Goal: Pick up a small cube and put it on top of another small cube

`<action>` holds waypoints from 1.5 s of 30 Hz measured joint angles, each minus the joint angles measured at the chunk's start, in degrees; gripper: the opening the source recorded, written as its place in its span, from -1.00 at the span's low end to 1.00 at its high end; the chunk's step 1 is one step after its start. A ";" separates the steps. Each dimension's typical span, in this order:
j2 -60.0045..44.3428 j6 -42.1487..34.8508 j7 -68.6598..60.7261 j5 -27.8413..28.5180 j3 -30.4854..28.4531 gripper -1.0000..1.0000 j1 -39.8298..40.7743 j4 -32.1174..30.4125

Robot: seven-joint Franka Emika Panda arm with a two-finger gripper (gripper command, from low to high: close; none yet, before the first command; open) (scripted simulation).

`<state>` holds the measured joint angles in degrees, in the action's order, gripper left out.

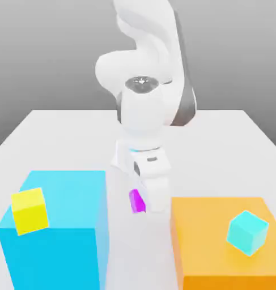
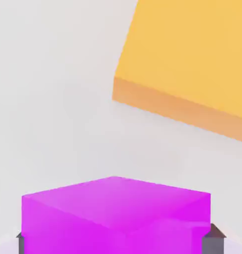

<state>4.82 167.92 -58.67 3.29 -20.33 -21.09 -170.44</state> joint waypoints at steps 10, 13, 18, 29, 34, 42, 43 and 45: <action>0.89 -6.21 5.85 5.81 0.07 -1.00 4.86 2.72; 0.96 -12.31 8.22 7.00 0.21 -1.00 5.85 8.96; 1.11 -22.81 9.03 4.17 0.58 -1.00 5.29 19.65; -2.03 -43.08 1.22 -2.70 -2.24 -1.00 8.87 42.65; -3.96 -51.57 -3.89 -3.76 -4.06 -1.00 12.62 53.05; -7.96 -44.98 -6.52 -4.72 -3.45 1.00 15.28 50.22; -7.96 -44.98 -6.52 -4.72 -3.45 1.00 15.27 50.22; -7.96 -44.98 -6.52 -4.72 -3.45 1.00 15.27 50.22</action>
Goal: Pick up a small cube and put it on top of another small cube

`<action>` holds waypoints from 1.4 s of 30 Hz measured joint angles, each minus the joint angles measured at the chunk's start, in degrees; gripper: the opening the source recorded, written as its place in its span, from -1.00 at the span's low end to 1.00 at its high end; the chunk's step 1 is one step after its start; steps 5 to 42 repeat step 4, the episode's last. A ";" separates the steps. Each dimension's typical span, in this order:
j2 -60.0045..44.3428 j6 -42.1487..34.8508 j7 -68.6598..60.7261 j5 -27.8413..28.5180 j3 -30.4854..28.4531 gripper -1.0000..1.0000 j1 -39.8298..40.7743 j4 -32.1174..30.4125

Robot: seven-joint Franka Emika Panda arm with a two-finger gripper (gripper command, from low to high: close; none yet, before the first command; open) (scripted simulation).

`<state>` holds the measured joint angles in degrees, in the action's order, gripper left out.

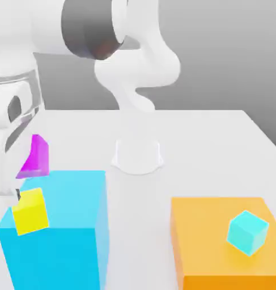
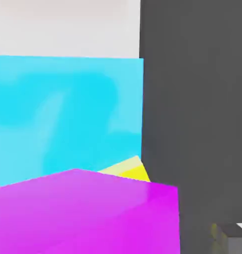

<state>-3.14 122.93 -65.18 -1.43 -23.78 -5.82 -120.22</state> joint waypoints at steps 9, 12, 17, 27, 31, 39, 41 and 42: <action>1.73 -4.11 0.49 0.68 0.15 1.00 -0.08 2.67; 1.73 -4.11 0.49 0.68 0.15 1.00 -0.08 2.67; 1.73 -4.11 0.49 0.68 0.15 1.00 -0.08 2.67; 1.73 -4.11 0.49 0.68 0.15 1.00 -0.08 2.67; 1.73 -4.11 0.49 0.68 0.15 1.00 -0.08 2.67; 1.73 -4.11 0.49 0.68 0.15 1.00 -0.08 2.67; 1.73 -4.11 0.49 0.68 0.15 1.00 -0.08 2.67; 1.73 -4.11 0.49 0.68 0.15 1.00 -0.08 2.67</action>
